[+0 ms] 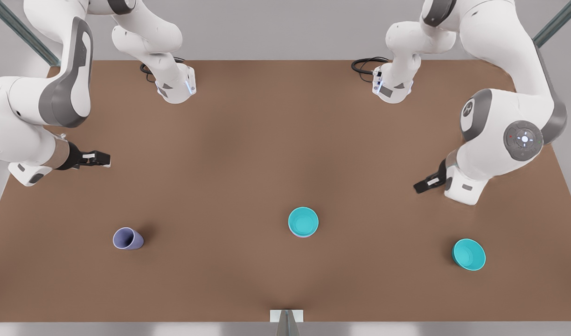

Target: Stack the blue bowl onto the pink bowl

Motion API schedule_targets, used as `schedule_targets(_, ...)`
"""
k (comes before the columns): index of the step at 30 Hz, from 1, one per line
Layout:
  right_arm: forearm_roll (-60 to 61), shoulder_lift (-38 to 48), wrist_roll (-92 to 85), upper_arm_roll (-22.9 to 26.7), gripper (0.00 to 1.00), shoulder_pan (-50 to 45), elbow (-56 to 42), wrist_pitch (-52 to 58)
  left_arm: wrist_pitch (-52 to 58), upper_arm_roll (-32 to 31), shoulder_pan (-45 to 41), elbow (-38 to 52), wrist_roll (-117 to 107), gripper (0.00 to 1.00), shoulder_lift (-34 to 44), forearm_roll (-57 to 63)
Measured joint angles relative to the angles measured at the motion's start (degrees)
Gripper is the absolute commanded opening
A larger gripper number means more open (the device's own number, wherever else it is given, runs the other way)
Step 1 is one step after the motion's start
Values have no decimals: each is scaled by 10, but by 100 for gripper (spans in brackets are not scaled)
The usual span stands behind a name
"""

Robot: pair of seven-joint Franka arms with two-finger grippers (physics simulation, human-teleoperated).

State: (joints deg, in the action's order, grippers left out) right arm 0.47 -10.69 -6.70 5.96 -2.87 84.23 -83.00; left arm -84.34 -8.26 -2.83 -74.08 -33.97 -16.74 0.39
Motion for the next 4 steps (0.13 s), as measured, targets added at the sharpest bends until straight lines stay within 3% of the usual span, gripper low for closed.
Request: schedule_targets(4, 0, 0, 0, 0, 100, 0, 0, 0, 38, -13, 11, -16, 31, 100, 27, 12)
